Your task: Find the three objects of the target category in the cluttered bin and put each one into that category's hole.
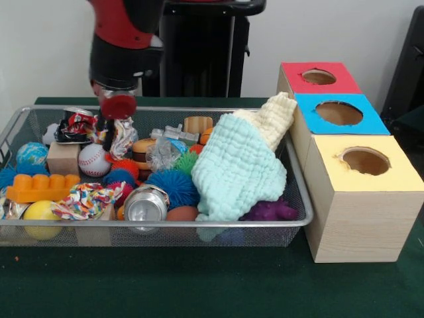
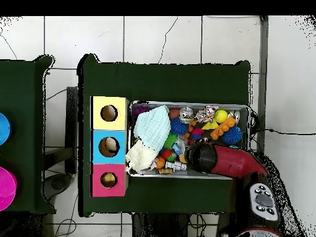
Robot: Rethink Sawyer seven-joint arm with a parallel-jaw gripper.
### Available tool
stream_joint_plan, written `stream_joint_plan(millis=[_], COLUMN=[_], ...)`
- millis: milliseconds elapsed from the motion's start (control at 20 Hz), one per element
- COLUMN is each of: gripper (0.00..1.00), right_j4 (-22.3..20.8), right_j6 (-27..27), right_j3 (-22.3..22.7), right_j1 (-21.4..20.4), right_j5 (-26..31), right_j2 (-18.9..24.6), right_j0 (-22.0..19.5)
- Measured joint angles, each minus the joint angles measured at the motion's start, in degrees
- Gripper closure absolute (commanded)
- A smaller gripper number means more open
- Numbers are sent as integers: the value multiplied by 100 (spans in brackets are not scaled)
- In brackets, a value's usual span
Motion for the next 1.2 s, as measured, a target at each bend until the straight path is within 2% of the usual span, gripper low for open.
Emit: stream_joint_plan(millis=[200, 450, 800, 1200], gripper=[0, 0, 0, 0], right_j4=[33, 29, 29, 61], right_j6=[0, 0, 0, 0], right_j3=[45, 158, 223, 222], right_j1=[-48, -97, -98, -115], right_j5=[246, 448, 447, 533], right_j2=[241, 511, 797, 953], right_j0=[-471, -792, -760, -394])
